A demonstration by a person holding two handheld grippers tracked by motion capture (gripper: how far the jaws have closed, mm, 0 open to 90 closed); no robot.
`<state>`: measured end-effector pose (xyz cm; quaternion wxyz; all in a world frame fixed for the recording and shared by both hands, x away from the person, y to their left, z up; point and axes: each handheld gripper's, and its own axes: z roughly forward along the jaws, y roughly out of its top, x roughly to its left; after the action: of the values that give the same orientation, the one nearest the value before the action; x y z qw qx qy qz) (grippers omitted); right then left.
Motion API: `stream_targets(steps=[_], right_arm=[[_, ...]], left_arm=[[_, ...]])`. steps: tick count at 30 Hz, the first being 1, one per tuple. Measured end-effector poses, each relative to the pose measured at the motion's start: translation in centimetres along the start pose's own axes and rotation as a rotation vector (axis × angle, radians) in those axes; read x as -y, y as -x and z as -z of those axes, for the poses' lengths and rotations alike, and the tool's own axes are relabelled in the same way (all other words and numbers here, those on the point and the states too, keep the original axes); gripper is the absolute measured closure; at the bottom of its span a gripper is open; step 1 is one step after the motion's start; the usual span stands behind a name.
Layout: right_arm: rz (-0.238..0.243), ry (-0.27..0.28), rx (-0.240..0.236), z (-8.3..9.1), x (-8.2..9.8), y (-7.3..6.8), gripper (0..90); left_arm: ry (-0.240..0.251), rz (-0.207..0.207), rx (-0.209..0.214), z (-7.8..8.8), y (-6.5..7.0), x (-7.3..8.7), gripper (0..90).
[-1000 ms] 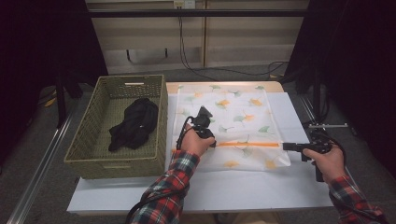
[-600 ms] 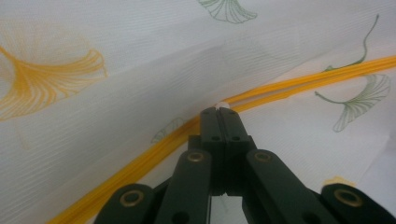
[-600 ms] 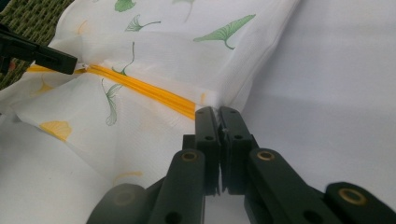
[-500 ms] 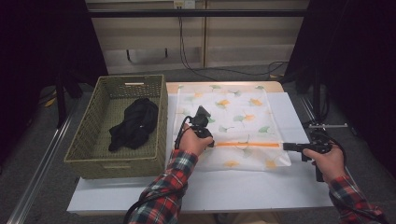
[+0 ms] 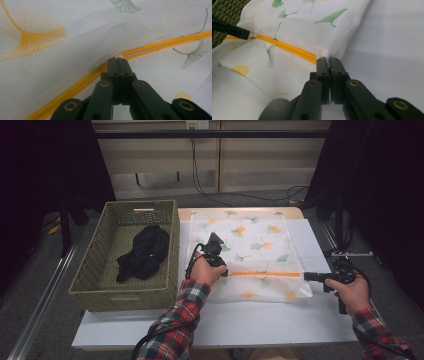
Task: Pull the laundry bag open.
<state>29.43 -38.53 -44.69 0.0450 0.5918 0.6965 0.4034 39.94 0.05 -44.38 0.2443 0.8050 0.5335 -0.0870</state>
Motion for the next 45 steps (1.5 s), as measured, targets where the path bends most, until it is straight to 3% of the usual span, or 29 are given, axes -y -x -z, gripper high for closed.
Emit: stream_targets(steps=[5,17,19,26,32,34,45], right_arm=[[-0.02,0.0,0.003,0.2,0.1,0.4,87.4],[-0.011,0.002,0.012,0.1,0.0,0.4,87.5],[-0.023,0.002,0.008,0.2,0.0,0.3,87.4],[-0.016,0.005,0.011,0.1,0.0,0.4,87.5],[-0.015,0.003,0.009,0.1,-0.1,0.4,87.5],[-0.018,0.002,0.01,0.1,0.0,0.4,87.4],[-0.007,0.006,0.018,0.1,-0.1,0.5,87.4]], left_arm=[[-0.003,0.011,0.015,0.3,-0.4,0.1,90.0],[0.008,0.013,-0.001,0.5,-0.7,0.1,90.0],[0.009,0.033,0.016,0.6,-0.9,0.2,90.0],[0.005,0.015,-0.009,0.9,-1.0,0.3,90.0],[0.01,0.038,0.005,1.0,-1.4,0.4,90.0],[0.014,0.035,-0.012,1.1,-1.4,0.4,90.0],[0.012,0.04,-0.019,1.6,-2.1,0.3,90.0]])
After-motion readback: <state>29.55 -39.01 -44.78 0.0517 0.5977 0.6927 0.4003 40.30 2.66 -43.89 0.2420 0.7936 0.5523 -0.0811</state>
